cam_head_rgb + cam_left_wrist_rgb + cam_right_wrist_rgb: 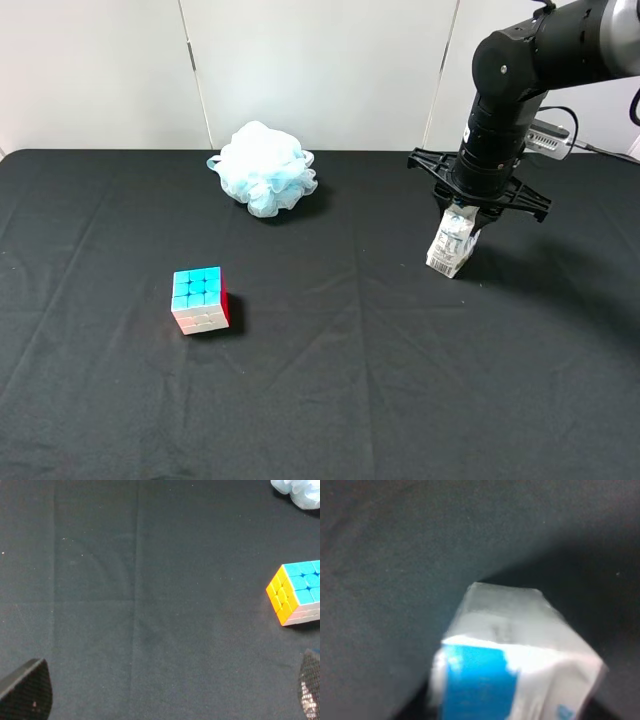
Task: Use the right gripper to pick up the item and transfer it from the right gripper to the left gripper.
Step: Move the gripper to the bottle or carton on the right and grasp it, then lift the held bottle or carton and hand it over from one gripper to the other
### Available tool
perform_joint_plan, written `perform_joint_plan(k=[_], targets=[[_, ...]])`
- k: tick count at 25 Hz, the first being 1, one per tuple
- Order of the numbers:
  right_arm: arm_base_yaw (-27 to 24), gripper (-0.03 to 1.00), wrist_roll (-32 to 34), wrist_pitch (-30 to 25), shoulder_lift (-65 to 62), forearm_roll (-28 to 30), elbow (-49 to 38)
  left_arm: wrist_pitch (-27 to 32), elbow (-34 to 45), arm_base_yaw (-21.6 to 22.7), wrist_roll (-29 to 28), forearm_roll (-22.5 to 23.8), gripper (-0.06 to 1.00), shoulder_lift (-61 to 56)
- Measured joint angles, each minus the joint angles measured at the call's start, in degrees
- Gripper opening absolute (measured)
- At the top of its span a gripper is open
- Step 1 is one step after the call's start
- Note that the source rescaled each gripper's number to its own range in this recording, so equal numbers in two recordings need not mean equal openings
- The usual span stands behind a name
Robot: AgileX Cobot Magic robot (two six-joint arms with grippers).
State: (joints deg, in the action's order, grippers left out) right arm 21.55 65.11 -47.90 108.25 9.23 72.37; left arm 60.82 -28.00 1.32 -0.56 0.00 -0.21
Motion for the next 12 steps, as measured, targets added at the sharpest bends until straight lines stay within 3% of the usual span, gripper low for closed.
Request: perform_joint_plan(k=[12], targets=[[0.0, 0.03, 1.4, -0.1, -1.4, -0.3, 0.0, 0.0, 0.0, 0.0, 0.0, 0.0, 0.97, 0.0]])
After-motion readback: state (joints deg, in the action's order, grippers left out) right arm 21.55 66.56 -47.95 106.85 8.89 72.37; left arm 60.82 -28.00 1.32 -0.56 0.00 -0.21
